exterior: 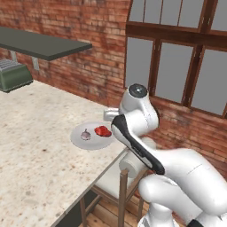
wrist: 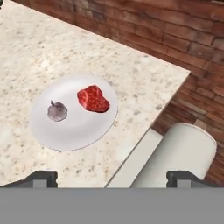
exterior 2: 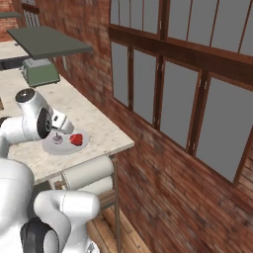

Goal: Take the cheese, steak, and garlic from the fridge and place them on the plate on the dining counter to create an appetizer plate.

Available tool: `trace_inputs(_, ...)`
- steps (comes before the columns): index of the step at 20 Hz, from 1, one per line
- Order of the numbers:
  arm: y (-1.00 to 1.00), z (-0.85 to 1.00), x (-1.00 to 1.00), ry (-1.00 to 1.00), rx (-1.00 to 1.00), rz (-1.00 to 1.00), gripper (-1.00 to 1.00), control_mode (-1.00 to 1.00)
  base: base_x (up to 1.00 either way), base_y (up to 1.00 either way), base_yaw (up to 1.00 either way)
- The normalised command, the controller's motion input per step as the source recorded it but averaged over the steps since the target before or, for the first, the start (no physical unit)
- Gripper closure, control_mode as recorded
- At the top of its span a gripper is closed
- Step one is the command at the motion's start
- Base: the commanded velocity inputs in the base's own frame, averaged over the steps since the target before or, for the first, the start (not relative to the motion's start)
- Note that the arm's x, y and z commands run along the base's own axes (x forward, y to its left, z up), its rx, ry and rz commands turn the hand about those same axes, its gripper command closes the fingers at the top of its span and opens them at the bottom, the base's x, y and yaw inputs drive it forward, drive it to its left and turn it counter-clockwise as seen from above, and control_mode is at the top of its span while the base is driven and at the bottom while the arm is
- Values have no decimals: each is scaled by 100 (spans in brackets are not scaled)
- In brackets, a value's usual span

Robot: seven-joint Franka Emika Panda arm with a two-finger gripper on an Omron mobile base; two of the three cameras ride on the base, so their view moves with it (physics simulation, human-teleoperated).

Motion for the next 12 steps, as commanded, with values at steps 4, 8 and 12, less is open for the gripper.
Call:
trace_inputs(4, -8, 100, -91, 0, 0, 18, -100, -100, 0, 0, 0)
trace_inputs(8, -19, 94, -100, -1, 0, 15, -100, -100, 0, 0, 0)
trace_inputs(12, -47, 69, -100, 0, 0, 7, -100, -100, 0, 0, 0)
